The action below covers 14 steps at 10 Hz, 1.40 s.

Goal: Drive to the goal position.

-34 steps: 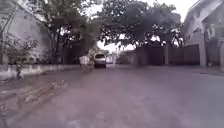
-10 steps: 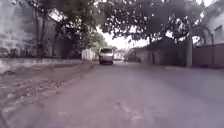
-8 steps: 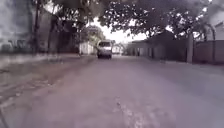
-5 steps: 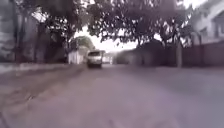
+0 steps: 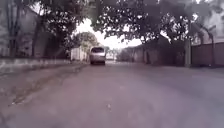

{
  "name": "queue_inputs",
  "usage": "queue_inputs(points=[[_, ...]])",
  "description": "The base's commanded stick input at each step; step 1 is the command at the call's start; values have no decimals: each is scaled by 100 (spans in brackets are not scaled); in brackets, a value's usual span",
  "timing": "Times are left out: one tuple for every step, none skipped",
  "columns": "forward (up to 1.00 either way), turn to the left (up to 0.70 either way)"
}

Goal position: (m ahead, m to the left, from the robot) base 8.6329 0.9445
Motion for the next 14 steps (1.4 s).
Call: queue_inputs(points=[[100,-8],[100,0],[100,0],[100,0],[100,0],[100,0],[100,0],[100,0],[100,0],[100,0],[100,0],[100,0],[100,0],[100,0]])
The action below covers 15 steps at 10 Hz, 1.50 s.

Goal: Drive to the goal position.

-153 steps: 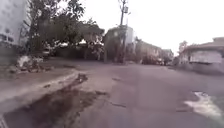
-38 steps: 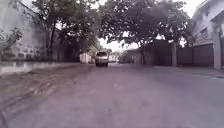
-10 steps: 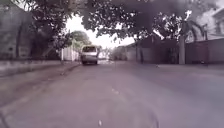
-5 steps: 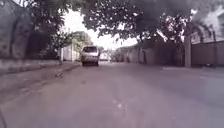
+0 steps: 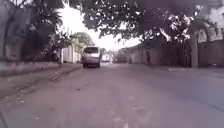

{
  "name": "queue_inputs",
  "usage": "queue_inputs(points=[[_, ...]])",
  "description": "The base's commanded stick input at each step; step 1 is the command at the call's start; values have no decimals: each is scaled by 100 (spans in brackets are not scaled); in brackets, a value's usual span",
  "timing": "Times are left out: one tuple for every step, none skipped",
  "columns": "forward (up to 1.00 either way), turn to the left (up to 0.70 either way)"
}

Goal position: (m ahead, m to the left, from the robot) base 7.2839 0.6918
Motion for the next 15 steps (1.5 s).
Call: queue_inputs(points=[[100,0],[100,0],[100,0],[100,0],[100,0],[100,0],[100,0],[100,0],[100,0],[100,0],[100,0],[100,0],[100,0],[100,0],[100,0]])
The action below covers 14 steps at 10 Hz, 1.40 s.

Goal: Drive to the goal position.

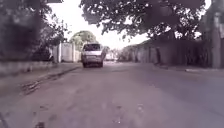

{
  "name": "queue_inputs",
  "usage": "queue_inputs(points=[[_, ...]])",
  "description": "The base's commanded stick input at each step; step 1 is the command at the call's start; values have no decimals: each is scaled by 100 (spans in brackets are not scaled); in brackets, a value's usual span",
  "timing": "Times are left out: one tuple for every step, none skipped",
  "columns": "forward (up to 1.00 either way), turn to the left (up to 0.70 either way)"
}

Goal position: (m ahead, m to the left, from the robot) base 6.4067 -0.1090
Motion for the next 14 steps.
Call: queue_inputs(points=[[100,0],[100,0],[100,0],[100,0],[100,0],[100,0],[100,0],[100,-3],[100,-6],[100,-8],[100,-11],[100,-14],[100,-16],[100,-19]])
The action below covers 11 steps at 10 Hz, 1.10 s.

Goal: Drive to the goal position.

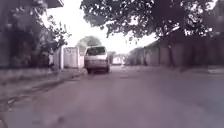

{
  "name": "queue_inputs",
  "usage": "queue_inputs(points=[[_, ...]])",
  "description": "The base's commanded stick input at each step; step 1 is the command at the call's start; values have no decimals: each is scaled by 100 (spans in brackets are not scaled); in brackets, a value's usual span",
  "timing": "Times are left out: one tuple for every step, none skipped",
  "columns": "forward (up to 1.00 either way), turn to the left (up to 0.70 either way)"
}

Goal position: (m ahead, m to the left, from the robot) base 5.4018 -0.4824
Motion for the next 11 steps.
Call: queue_inputs(points=[[100,-22],[100,-25],[100,-27],[100,-30],[100,-33],[100,-35],[100,-38],[100,-40],[100,-40],[100,-40],[100,-40]])
